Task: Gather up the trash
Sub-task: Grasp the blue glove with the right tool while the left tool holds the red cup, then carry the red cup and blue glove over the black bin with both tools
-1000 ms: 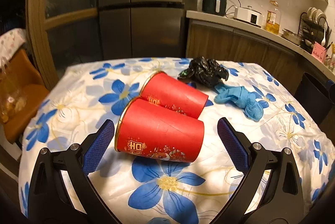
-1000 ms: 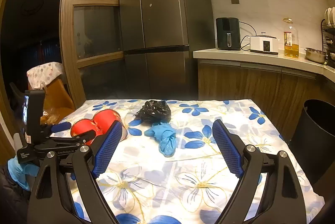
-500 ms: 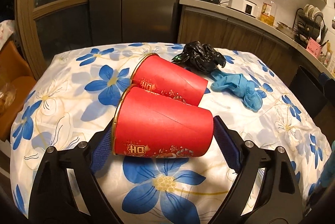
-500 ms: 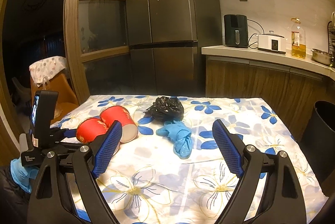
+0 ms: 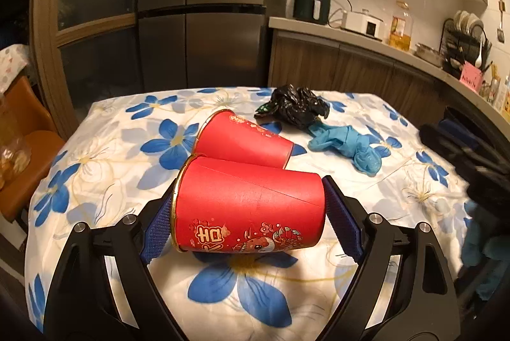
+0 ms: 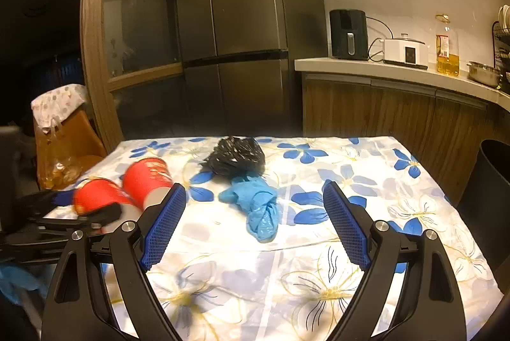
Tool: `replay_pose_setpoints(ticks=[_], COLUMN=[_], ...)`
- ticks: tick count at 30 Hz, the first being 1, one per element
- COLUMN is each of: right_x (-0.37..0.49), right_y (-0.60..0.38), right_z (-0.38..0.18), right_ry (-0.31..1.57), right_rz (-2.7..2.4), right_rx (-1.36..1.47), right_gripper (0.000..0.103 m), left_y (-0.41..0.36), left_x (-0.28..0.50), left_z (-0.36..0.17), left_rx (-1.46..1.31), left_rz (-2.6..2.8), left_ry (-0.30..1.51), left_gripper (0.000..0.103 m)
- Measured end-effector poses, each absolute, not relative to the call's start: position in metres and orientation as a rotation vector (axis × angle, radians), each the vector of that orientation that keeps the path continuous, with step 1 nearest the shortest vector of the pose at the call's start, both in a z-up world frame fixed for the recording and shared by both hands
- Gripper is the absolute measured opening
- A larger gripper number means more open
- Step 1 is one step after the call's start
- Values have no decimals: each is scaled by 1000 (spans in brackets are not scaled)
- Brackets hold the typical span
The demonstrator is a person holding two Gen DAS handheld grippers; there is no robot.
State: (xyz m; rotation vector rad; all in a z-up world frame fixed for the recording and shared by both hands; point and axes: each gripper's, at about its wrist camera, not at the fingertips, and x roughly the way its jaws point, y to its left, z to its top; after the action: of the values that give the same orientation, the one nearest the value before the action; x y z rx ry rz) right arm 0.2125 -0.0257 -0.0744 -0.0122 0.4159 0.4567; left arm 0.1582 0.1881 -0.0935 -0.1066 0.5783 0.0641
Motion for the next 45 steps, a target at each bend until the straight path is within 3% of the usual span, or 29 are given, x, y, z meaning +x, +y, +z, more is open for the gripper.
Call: replay_pose_setpoints(ticks=[3, 18, 19, 20, 23, 29, 45], right_x=[228, 283, 285, 287, 287, 265, 207], right_y=[-22, 2, 2, 3, 3, -18, -128], right_z=[-84, -126, -128, -130, -132, -114, -57], right_ry=[442, 645, 659, 676, 689, 613, 461], right_rz=[448, 479, 481, 478, 485, 490, 420], right_rx=[-12, -34, -36, -41, -47, -34, 77], right_gripper=[85, 53, 46, 32, 12, 5, 4], left_y=[190, 195, 194, 194, 190, 180, 101], left_x=[147, 97, 96, 96, 96, 93, 106], left_z=[-90, -70, -67, -66, -62, -57, -41], left_rx=[-136, -230, -232, -233, -232, -224, -166], left_rz=[80, 190, 191, 193, 192, 181, 89], left_ry=[558, 476, 470, 466, 460, 450, 440], left_gripper=[84, 84, 84, 84, 84, 84, 84])
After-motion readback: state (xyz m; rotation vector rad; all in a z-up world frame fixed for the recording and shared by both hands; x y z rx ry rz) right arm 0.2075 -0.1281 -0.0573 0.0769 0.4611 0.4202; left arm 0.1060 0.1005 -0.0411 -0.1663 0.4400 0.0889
